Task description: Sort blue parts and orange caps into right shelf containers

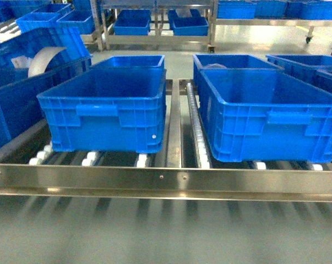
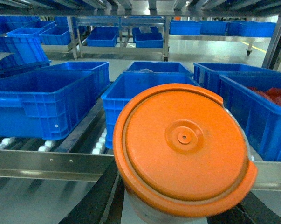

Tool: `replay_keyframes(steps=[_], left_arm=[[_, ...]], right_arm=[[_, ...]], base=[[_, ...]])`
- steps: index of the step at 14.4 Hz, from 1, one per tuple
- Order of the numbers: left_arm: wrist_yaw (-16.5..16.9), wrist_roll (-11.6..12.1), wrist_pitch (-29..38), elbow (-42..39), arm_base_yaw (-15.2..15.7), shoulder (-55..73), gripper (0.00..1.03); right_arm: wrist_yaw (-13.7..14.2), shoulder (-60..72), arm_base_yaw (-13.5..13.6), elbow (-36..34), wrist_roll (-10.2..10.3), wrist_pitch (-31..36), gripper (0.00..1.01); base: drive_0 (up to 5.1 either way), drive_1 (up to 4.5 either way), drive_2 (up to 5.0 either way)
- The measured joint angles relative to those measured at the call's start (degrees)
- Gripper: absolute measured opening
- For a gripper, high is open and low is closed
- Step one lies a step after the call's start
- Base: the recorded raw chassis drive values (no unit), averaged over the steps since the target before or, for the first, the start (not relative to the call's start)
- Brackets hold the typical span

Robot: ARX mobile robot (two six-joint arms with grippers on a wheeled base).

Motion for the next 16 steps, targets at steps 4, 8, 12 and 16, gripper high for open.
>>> replay_keyframes(steps=[4,8,12,16], left_arm=[[-0.04,-0.04,-0.04,0.00,0.00,0.00,0.43],[-0.07,-0.02,-0.04,0.00,0.00,0.00,0.43],[-0.04,-0.02,-0.02,0.00,0.00,0.00,0.43],[-0.04,-0.02,0.07,0.00,0.00,0.00,0.43]], right_arm=[[-0.02,0.00,0.00,0.00,-0.15,-0.09,0.42],[0.04,0.00,0.00,0.00,-0.15,-0.09,0.42],[0.02,0.00,0.00,0.00,-0.15,-0.02,0.42],[0.02,0.00,0.00,0.00,-0.15,0.07,0.42]], base=[[0.0,0.00,0.0],[0.0,0.00,0.0],[0.0,0.00,0.0],[0.0,1.44,-1.4]])
